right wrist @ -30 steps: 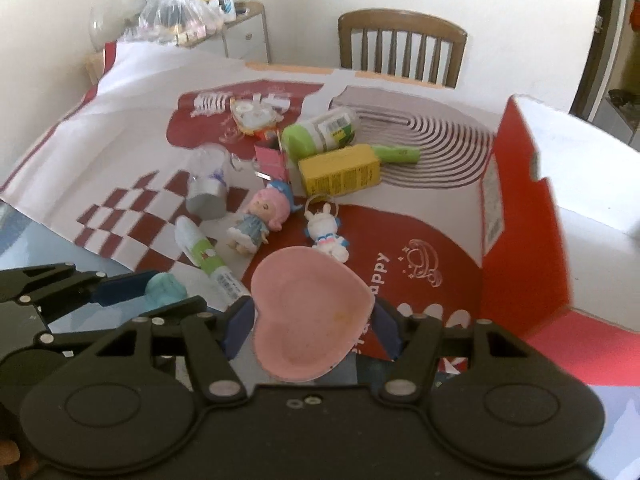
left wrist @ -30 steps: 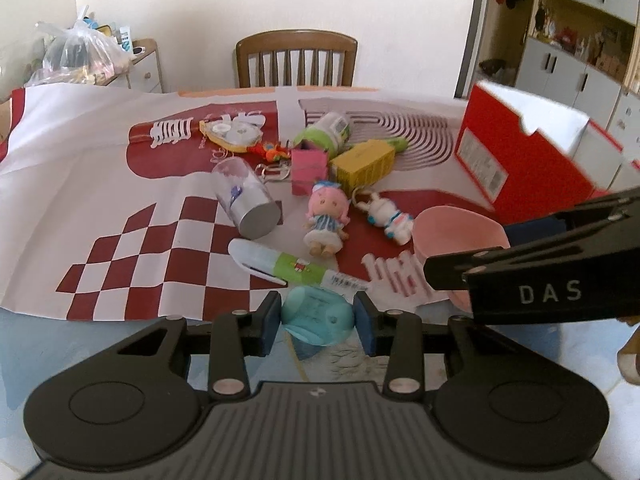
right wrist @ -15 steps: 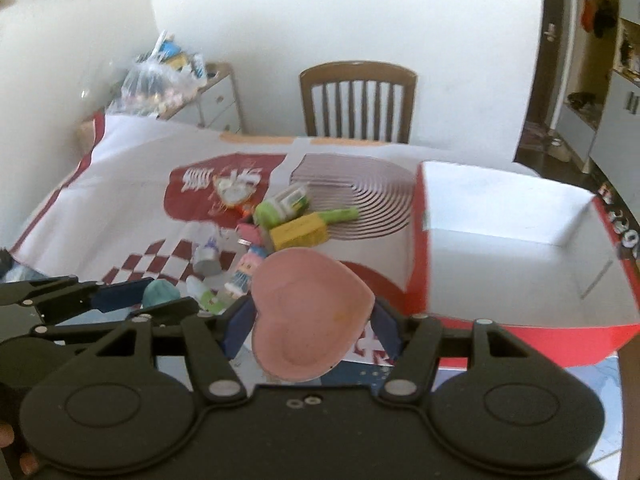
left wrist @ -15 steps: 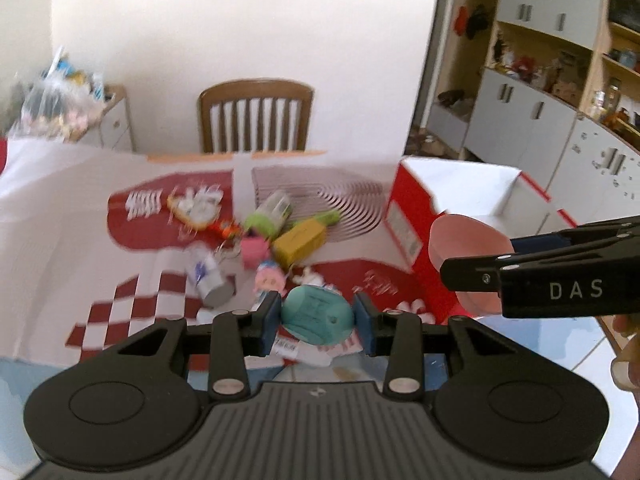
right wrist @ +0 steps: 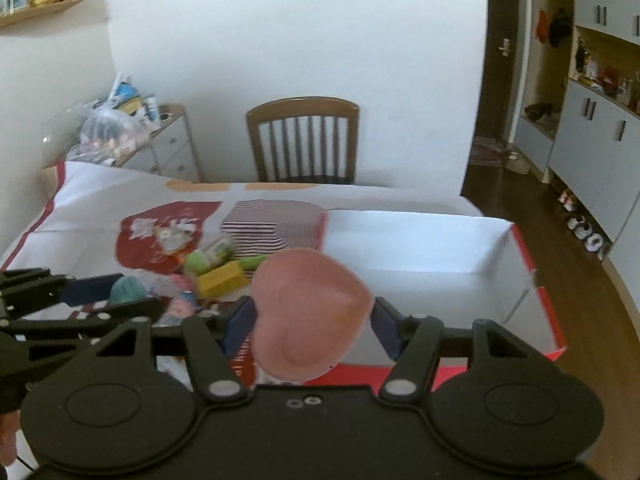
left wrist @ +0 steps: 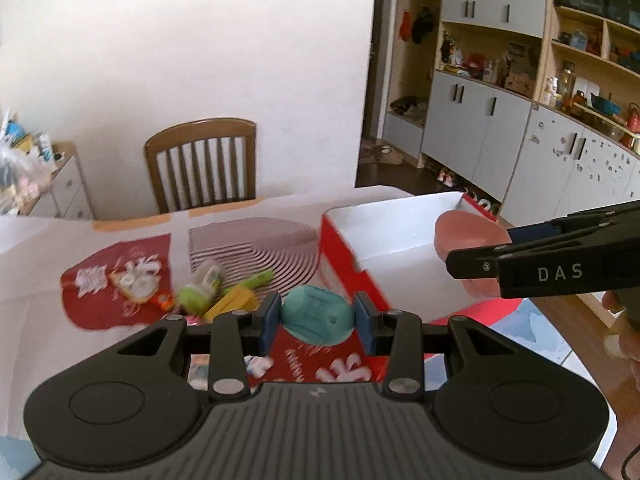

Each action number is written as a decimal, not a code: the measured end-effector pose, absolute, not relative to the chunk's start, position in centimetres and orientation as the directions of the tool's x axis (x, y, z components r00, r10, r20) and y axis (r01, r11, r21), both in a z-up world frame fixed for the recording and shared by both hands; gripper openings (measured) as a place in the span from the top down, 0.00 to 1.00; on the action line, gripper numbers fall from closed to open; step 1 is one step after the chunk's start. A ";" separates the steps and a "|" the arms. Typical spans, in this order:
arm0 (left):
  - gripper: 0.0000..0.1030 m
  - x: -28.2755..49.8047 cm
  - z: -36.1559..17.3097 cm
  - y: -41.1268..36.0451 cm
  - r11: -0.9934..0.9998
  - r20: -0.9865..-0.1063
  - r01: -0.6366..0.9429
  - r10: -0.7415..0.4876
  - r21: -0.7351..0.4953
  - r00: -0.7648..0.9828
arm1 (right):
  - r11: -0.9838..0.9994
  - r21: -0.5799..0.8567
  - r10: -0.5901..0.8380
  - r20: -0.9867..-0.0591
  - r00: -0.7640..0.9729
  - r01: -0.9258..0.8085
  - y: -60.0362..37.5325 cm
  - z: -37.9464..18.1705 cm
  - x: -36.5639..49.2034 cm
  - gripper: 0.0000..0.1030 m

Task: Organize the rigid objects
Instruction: 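Carry the teal eraser and pink heart dish over the open cardboard box with both tools, then open both grippers to drop the eraser and heart dish into the box, then withdraw both tools from the box back over the cluttered cloth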

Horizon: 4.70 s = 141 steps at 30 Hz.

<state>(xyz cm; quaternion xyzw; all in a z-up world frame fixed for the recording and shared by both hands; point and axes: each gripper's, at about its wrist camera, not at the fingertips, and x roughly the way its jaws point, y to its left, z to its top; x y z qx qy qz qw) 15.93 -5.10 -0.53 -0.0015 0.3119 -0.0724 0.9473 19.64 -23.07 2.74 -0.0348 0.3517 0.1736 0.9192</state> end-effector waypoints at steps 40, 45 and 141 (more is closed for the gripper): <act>0.62 40.8 -13.6 -21.4 0.988 -0.898 0.155 -0.078 -0.011 0.433 | 0.832 0.011 0.264 -0.887 0.378 -0.554 -31.1 -8.9 34.2 0.39; 0.62 41.8 -14.6 -21.1 0.991 -0.931 0.129 -0.070 -0.025 0.357 | 0.832 0.023 0.252 -0.906 0.340 -0.554 -30.7 -9.1 34.7 0.39; 0.21 13.0 -4.1 5.5 0.996 -0.628 0.052 -0.085 -0.071 0.774 | 0.846 0.172 0.481 -0.653 0.584 -0.505 -18.0 -1.0 15.9 0.00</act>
